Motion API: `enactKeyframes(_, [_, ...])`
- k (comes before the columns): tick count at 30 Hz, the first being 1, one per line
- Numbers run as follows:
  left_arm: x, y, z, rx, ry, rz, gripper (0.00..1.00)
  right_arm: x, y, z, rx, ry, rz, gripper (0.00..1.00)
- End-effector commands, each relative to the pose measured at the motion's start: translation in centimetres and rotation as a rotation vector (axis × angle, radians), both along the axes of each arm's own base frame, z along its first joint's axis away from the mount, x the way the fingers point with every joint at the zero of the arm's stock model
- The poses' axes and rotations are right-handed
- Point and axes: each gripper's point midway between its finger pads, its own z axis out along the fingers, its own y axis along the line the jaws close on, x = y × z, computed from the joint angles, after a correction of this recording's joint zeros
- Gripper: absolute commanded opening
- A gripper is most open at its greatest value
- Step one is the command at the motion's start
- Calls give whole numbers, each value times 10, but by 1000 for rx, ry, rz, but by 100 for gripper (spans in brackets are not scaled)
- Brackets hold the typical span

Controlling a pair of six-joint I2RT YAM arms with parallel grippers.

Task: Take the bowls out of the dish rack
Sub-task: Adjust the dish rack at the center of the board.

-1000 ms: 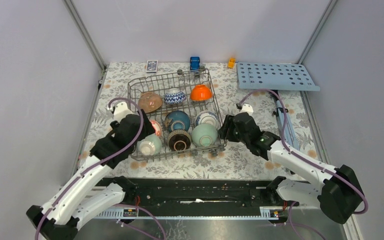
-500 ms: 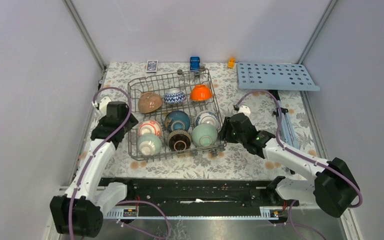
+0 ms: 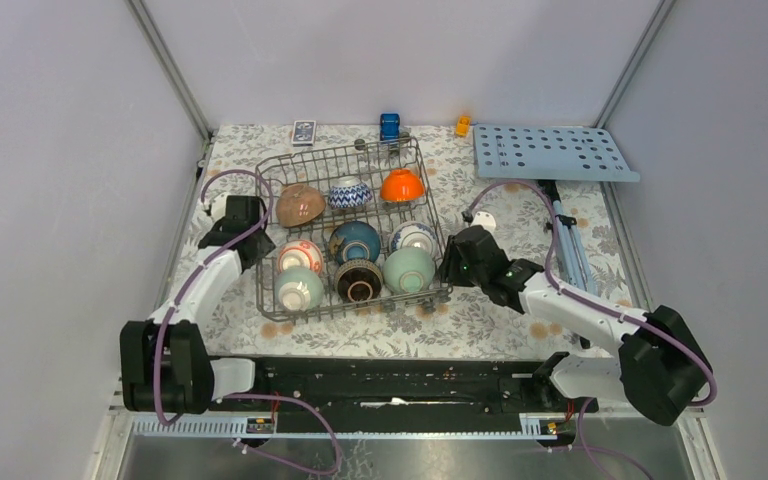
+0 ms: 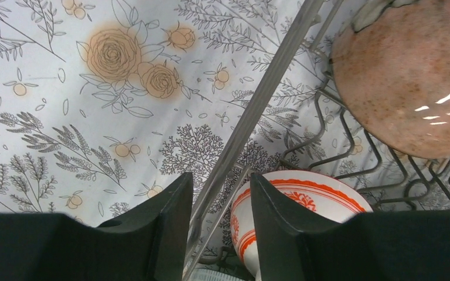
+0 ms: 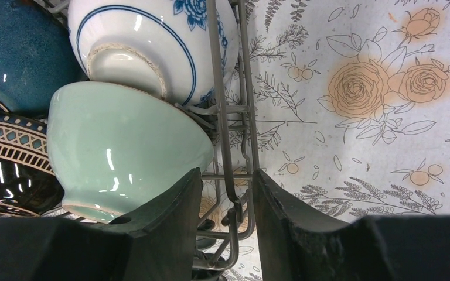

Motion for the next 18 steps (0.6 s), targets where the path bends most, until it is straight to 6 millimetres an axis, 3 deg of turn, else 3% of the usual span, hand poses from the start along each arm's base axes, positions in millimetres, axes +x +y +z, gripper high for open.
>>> enactKeyframes(1, [14, 1, 0, -4, -24, 1, 43, 16, 7, 17, 9, -59, -6, 44])
enactKeyframes(13, [-1, -14, -6, -74, -13, -43, 6, 33, 8, 21, -37, -66, -22, 38])
enactKeyframes(18, [-8, -24, -5, -126, -28, -68, 0, 43, 4, 26, -56, -71, -30, 33])
